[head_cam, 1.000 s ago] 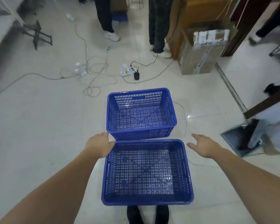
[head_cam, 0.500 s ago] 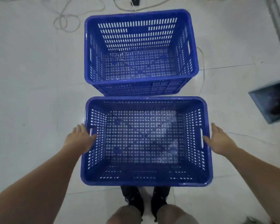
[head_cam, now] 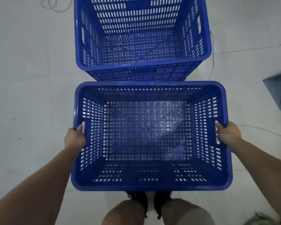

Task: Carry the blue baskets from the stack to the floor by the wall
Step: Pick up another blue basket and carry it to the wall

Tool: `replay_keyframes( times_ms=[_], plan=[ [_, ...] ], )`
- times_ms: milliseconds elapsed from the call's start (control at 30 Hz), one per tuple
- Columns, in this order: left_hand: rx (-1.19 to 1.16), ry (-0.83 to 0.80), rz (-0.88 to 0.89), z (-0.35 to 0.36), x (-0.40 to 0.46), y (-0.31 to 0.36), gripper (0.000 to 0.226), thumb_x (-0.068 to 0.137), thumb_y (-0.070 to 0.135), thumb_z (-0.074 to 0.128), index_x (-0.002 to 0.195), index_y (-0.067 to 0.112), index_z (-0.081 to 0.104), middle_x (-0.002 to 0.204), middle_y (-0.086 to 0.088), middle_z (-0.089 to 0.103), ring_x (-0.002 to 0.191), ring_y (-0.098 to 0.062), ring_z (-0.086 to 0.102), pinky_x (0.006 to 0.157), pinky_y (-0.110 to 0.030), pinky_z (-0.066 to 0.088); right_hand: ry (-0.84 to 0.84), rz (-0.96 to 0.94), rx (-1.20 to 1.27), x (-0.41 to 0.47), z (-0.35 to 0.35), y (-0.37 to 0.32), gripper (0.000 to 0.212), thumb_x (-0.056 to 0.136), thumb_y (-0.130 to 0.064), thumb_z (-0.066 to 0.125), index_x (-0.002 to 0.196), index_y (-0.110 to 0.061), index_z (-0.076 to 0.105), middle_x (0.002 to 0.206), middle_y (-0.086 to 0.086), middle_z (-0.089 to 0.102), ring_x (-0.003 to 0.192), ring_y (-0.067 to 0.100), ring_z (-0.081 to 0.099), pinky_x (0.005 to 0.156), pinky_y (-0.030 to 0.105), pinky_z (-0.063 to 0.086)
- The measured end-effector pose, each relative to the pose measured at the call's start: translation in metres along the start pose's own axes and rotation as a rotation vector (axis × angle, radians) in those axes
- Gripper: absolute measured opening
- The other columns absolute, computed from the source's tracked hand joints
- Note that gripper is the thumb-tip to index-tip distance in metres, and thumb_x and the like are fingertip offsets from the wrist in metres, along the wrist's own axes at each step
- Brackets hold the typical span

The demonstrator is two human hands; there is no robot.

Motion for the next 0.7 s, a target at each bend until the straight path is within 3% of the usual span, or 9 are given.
replay_keyframes(
  times_ms=[200, 333, 467, 600, 700],
  plan=[
    [0.051, 0.024, 0.060, -0.116, -0.093, 0.039, 0.053, 0.103, 0.047, 0.038, 0.113, -0.001, 0.056, 0.103, -0.020, 0.065, 0.092, -0.040, 0.063, 0.080, -0.047, 0.051, -0.009, -0.057, 0.016, -0.099, -0.115, -0.057, 0.038, 0.096, -0.042, 0.060, 0.097, -0.004, 0.065, 0.088, 0.015, 0.072, 0.081, 0.039, 0.070, 0.080, 0.048, 0.058],
    [0.112, 0.037, 0.124, -0.229, -0.168, 0.079, 0.049, 0.102, 0.042, 0.039, 0.106, -0.003, 0.060, 0.096, -0.020, 0.067, 0.085, -0.039, 0.063, 0.072, -0.042, 0.048, -0.073, -0.160, 0.084, -0.191, -0.220, -0.123, 0.038, 0.098, -0.038, 0.060, 0.096, 0.000, 0.062, 0.079, 0.017, 0.068, 0.059, 0.030, 0.063, 0.056, 0.034, 0.053],
    [0.221, 0.118, 0.273, -0.351, -0.240, 0.141, 0.052, 0.100, 0.046, 0.040, 0.103, 0.000, 0.065, 0.091, -0.017, 0.069, 0.083, -0.037, 0.065, 0.079, -0.044, 0.053, -0.096, -0.321, 0.084, -0.273, -0.324, -0.198, 0.042, 0.101, -0.039, 0.055, 0.083, -0.001, 0.056, 0.065, 0.016, 0.059, 0.049, 0.028, 0.055, 0.047, 0.031, 0.050],
    [0.641, 0.263, 0.532, -0.463, -0.334, 0.219, 0.036, 0.098, 0.026, 0.047, 0.129, 0.010, 0.052, 0.100, -0.011, 0.060, 0.088, -0.030, 0.063, 0.078, -0.038, 0.055, 0.003, -0.444, 0.042, -0.339, -0.425, -0.274, 0.058, 0.101, -0.045, 0.048, 0.065, 0.000, 0.058, 0.047, 0.015, 0.060, 0.041, 0.029, 0.057, 0.051, 0.034, 0.049],
    [0.790, 0.350, 0.612, -0.542, -0.403, 0.264, 0.037, 0.090, 0.015, 0.055, 0.127, 0.013, 0.048, 0.092, -0.006, 0.053, 0.086, -0.025, 0.063, 0.080, -0.037, 0.058, 0.028, -0.491, 0.029, -0.378, -0.493, -0.320, 0.067, 0.099, -0.050, 0.047, 0.053, -0.003, 0.059, 0.045, 0.016, 0.062, 0.052, 0.037, 0.063, 0.066, 0.044, 0.056]
  ],
)
Point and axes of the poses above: each hand's wrist, its own x-axis towards the middle knuckle, its own z-axis out of the palm, y = z × x, the point moved 9 cm from there along x, towards the middle knuckle
